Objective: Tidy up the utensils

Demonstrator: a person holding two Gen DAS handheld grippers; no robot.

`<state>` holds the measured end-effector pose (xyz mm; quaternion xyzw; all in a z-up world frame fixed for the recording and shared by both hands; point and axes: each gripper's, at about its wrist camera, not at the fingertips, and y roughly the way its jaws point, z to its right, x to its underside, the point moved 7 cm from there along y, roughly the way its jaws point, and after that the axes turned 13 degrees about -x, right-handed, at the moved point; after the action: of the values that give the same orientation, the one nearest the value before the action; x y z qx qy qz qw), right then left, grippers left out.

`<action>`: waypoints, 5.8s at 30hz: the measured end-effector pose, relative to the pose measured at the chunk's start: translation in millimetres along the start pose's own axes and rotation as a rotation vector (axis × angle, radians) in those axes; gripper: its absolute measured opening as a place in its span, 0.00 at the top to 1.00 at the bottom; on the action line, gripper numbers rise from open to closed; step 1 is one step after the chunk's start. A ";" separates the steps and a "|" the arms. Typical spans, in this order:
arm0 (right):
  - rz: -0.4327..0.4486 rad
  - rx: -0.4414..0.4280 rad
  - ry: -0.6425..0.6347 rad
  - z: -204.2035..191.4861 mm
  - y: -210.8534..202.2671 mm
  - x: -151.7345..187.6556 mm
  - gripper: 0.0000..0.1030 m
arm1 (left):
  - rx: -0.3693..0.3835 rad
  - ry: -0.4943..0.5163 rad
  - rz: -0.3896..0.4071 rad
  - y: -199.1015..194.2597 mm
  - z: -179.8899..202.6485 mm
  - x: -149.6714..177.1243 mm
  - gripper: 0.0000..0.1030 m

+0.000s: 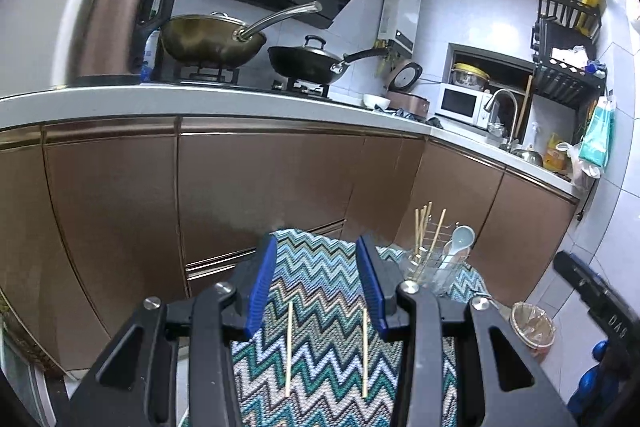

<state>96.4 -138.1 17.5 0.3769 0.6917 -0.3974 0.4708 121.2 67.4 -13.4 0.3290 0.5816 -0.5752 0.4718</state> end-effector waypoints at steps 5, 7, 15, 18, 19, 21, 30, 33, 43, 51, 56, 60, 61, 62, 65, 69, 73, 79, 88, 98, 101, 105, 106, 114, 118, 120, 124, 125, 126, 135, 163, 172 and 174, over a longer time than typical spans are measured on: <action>0.008 0.013 0.005 2.9 -1.6 -1.0 0.54 | -0.044 0.001 0.006 2.7 -16.6 1.3 0.62; -0.002 0.015 0.009 4.9 2.6 2.0 0.53 | -0.059 0.000 -0.001 7.0 -21.0 3.8 0.62; -0.090 0.005 0.035 12.3 34.8 25.7 0.53 | -0.095 0.026 -0.117 49.3 -26.2 32.3 0.62; -0.128 0.003 0.041 16.5 46.7 34.4 0.53 | -0.102 0.035 -0.166 66.8 -27.9 42.3 0.62; -0.143 0.004 0.046 18.8 51.1 37.7 0.53 | -0.098 0.035 -0.186 72.9 -28.4 45.7 0.62; -0.174 0.006 0.059 23.2 60.5 44.0 0.53 | -0.077 0.032 -0.241 87.7 -28.2 52.8 0.62; -0.414 -0.039 0.158 44.3 132.6 84.4 0.53 | 0.012 0.085 -0.527 171.8 -6.1 95.0 0.62; -0.511 -0.065 0.202 52.7 163.3 104.3 0.53 | 0.028 0.113 -0.614 202.2 2.3 110.8 0.62; -0.778 -0.119 0.337 77.5 256.2 165.4 0.65 | 0.076 0.179 -0.829 275.9 25.8 156.5 0.69; -0.875 -0.101 0.343 90.1 292.0 187.8 0.80 | 0.058 0.220 -0.905 308.2 35.1 174.3 0.81; -0.921 -0.083 0.314 88.0 306.5 198.4 0.87 | 0.050 0.248 -0.937 314.2 41.0 182.9 0.85; -0.942 -0.079 0.318 88.4 311.9 207.5 0.88 | 0.036 0.270 -0.943 316.0 44.1 188.7 0.86; -0.941 -0.080 0.325 88.7 312.0 208.4 0.88 | 0.035 0.271 -0.944 315.9 44.6 189.0 0.86; -0.938 -0.080 0.333 89.1 312.0 208.3 0.88 | 0.034 0.270 -0.946 315.8 44.7 189.3 0.86; -0.939 -0.075 0.338 89.2 311.7 209.0 0.88 | 0.028 0.269 -0.950 316.7 45.1 189.7 0.87; -0.935 -0.072 0.346 88.7 311.0 208.9 0.91 | 0.017 0.250 -0.947 318.6 45.7 189.8 0.93; -0.908 -0.074 0.350 90.2 300.5 206.6 0.92 | 0.022 0.214 -0.926 314.2 37.8 186.2 0.95; -0.823 -0.090 0.318 81.7 272.2 180.9 0.94 | 0.033 0.183 -0.846 292.6 32.6 167.1 0.96; -0.686 -0.107 0.258 59.4 227.7 136.2 0.94 | 0.051 0.146 -0.711 246.7 26.8 129.7 0.96; -0.547 -0.117 0.208 30.1 169.3 99.6 0.94 | 0.108 0.111 -0.602 184.8 23.4 94.2 0.96; -0.512 -0.119 0.194 24.2 156.0 91.1 0.94 | 0.119 0.111 -0.570 167.7 25.5 84.9 0.96; -0.476 -0.118 0.187 27.0 143.1 83.2 0.94 | 0.137 0.112 -0.535 151.5 31.8 75.7 0.96; -0.464 -0.118 0.193 30.1 139.3 81.3 0.94 | 0.140 0.113 -0.526 148.4 34.4 73.9 0.96; -0.356 -0.116 0.164 49.0 114.6 54.1 0.94 | 0.181 0.140 -0.460 136.7 72.1 61.4 0.96; -0.307 -0.119 0.142 62.0 113.1 32.0 0.94 | 0.222 0.149 -0.406 138.4 99.7 44.0 0.96; -0.284 -0.124 0.138 68.9 113.7 20.7 0.94 | 0.248 0.147 -0.377 141.8 115.6 32.4 0.96; -0.231 -0.134 0.128 85.1 116.1 -9.7 0.94 | 0.305 0.124 -0.326 153.5 146.9 3.9 0.96; -0.218 -0.134 0.123 88.4 116.8 -16.9 0.94 | 0.313 0.119 -0.316 156.5 153.3 -1.5 0.96; -0.202 -0.134 0.117 91.1 118.4 -25.0 0.94 | 0.326 0.109 -0.298 161.1 162.4 -11.0 0.96; -0.085 -0.060 0.004 124.8 152.4 -94.6 0.94 | 0.386 -0.007 -0.115 209.1 231.9 -77.0 0.96; -0.138 0.098 -0.047 172.0 195.2 -48.9 0.81 | 0.259 -0.024 -0.055 261.2 243.5 -37.2 0.75; -0.096 0.076 -0.042 127.6 136.5 -59.0 0.65 | 0.215 0.026 -0.029 170.8 197.4 -50.9 0.49; -0.087 0.073 -0.043 117.2 121.7 -59.4 0.62 | 0.192 0.049 -0.014 149.0 187.9 -49.4 0.46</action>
<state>262.7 -204.1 22.1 0.3547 0.6822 -0.4506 0.4536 307.8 -90.6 -0.9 0.3824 0.5375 -0.6233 0.4198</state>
